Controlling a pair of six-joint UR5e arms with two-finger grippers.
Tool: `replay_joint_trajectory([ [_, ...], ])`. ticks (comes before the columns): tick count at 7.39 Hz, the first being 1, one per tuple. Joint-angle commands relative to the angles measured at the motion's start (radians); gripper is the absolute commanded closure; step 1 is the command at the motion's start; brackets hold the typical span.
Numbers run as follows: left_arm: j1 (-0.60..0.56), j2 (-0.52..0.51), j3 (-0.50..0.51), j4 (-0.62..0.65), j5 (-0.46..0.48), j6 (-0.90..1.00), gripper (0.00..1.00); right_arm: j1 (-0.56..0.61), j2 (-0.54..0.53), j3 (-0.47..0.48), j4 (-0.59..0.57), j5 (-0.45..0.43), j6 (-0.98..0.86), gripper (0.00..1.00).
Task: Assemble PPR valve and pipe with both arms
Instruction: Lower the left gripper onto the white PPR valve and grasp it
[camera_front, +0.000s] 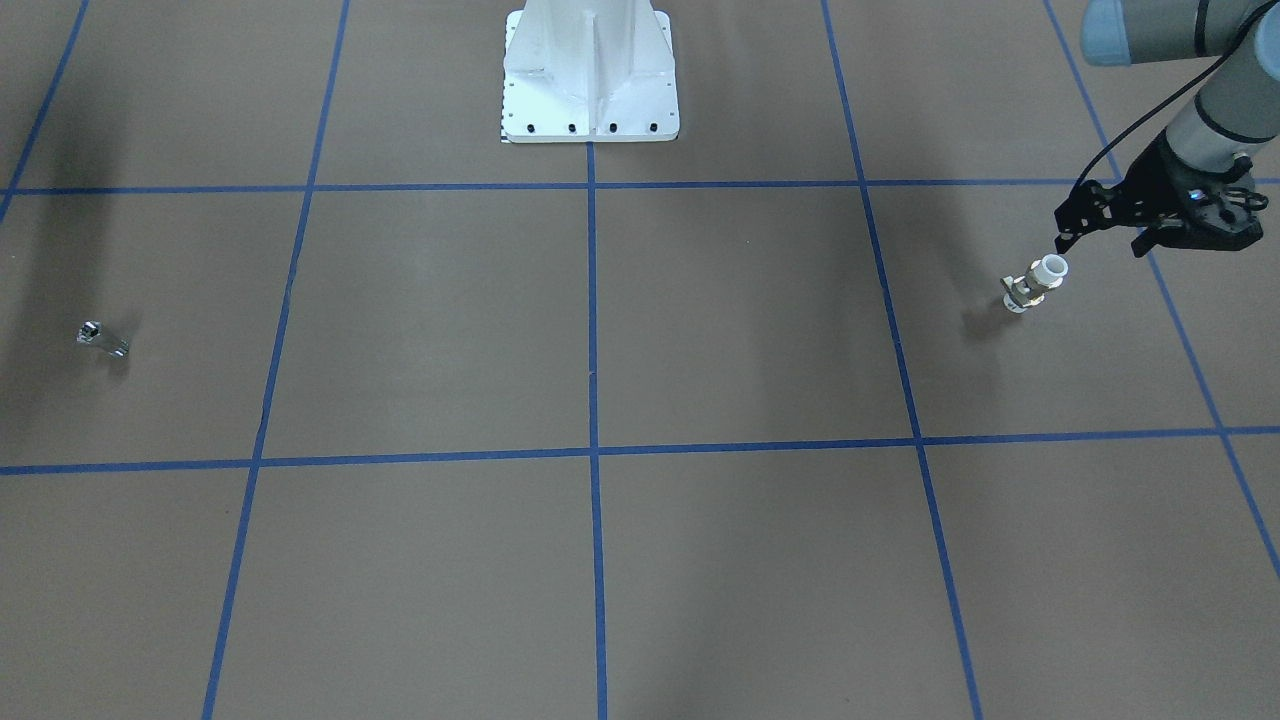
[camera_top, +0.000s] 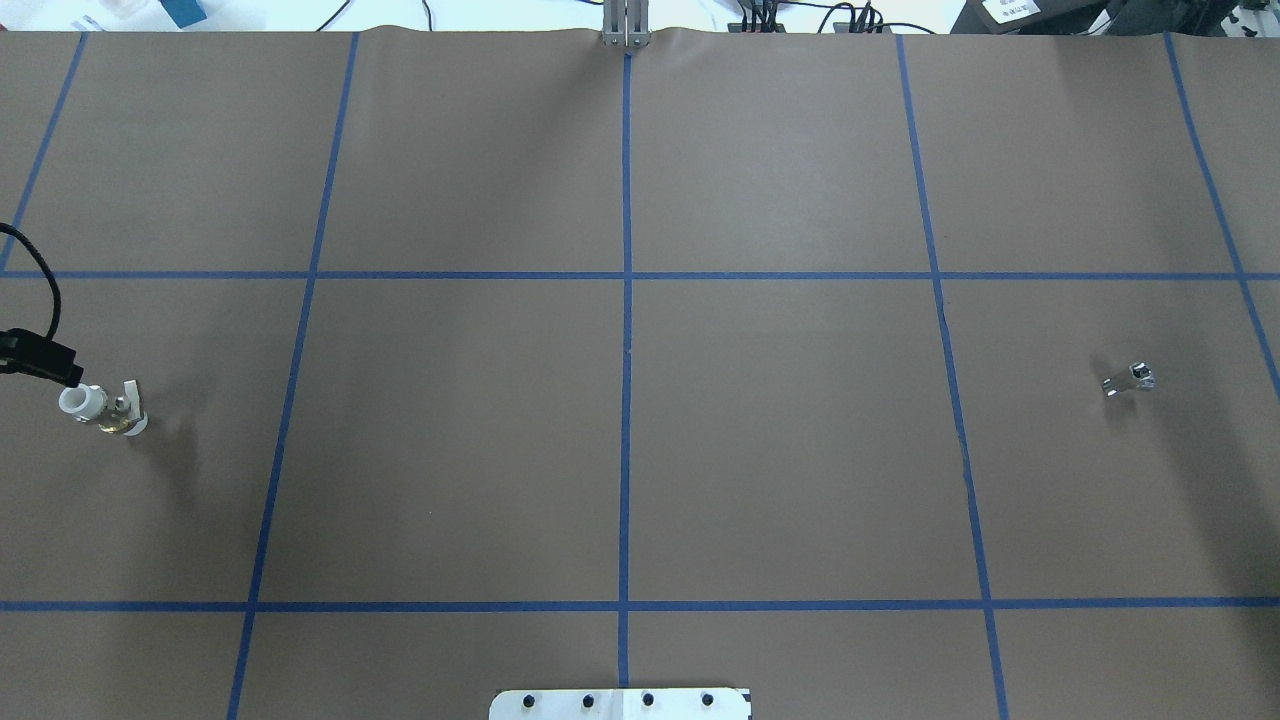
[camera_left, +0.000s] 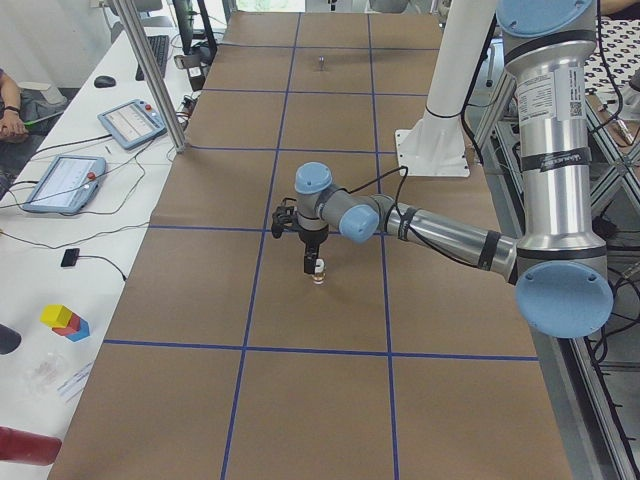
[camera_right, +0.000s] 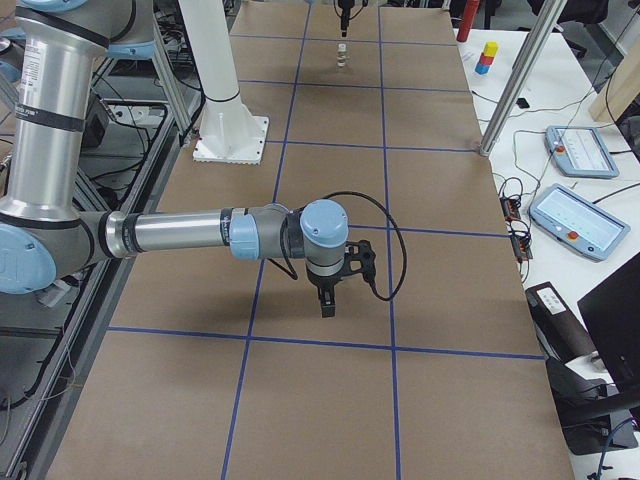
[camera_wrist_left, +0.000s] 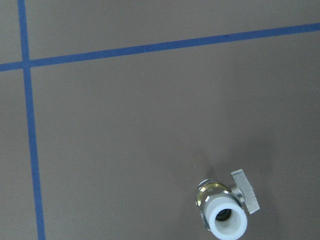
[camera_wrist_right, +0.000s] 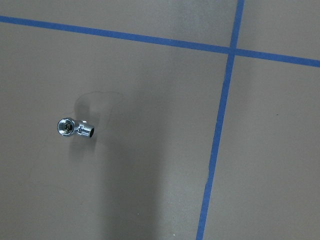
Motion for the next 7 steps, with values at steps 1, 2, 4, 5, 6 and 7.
replay_joint_trajectory([
  [1,0.035,-0.024,0.041,-0.016,-0.001,-0.035,0.01,0.000,-0.001,-0.030,0.059,0.001,0.004,0.00],
  [2,0.036,-0.024,0.071,-0.084,-0.002,-0.033,0.01,-0.002,-0.001,-0.030,0.059,0.001,0.004,0.00],
  [4,0.045,-0.024,0.115,-0.111,-0.002,-0.033,0.02,-0.002,-0.001,-0.030,0.059,0.001,0.004,0.00],
  [5,0.047,-0.024,0.115,-0.111,-0.004,-0.033,0.06,-0.002,-0.001,-0.030,0.059,0.001,0.004,0.00],
  [6,0.048,-0.024,0.115,-0.110,-0.004,-0.033,0.13,-0.002,-0.001,-0.030,0.059,0.001,0.004,0.00],
  [7,0.048,-0.022,0.114,-0.108,-0.020,-0.035,0.31,-0.002,-0.001,-0.028,0.059,0.001,0.002,0.00],
])
